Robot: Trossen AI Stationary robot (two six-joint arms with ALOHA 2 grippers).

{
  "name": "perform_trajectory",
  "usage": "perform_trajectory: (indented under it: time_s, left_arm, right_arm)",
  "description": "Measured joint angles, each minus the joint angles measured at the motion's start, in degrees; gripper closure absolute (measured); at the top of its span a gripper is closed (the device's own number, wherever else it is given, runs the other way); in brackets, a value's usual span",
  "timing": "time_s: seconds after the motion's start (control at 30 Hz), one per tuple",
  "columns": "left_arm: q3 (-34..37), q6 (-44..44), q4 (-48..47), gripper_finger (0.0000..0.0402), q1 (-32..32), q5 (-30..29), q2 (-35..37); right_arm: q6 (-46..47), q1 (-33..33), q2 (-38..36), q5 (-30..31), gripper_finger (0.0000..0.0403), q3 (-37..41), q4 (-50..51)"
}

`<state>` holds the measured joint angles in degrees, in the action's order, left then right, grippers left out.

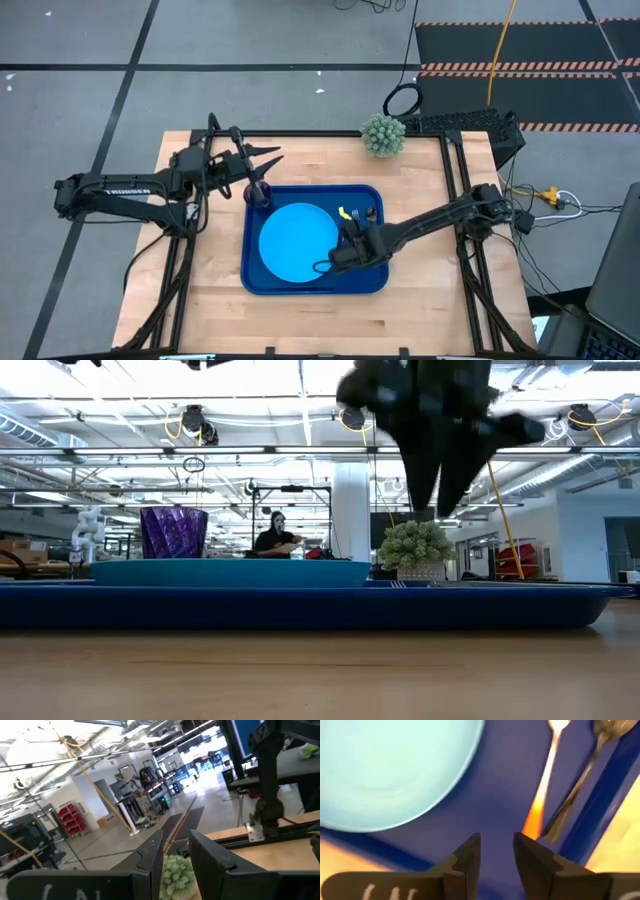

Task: Pick and place plate/cup/fork/spoon on tray
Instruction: Put the orange fork in the middle of the light blue plate and black spoon on the dark blue tray

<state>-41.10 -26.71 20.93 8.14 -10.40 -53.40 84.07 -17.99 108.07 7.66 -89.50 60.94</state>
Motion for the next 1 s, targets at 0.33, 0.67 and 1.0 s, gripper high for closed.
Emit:
perform_trajectory:
  time_s: [0.33, 0.67, 1.0]
  left_arm:
    - [0.0, 1.4, -1.7, 0.0305, 2.0, 0.0, 0.1]
    - [0.0, 1.7, -0.9, 0.0305, 2.0, 0.0, 0.1]
    - [0.0, 1.4, 0.2, 0.0305, 2.0, 0.0, 0.1]
  right_arm:
    - [-13.6, 2.6, 0.0, -0.9, 0.0296, 9.9, -20.4]
    - [-7.9, 5.1, -0.5, -1.5, 0.0298, 10.4, -3.7]
    - [-9.6, 6.4, -0.5, 2.8, 0.0298, 10.3, -6.5]
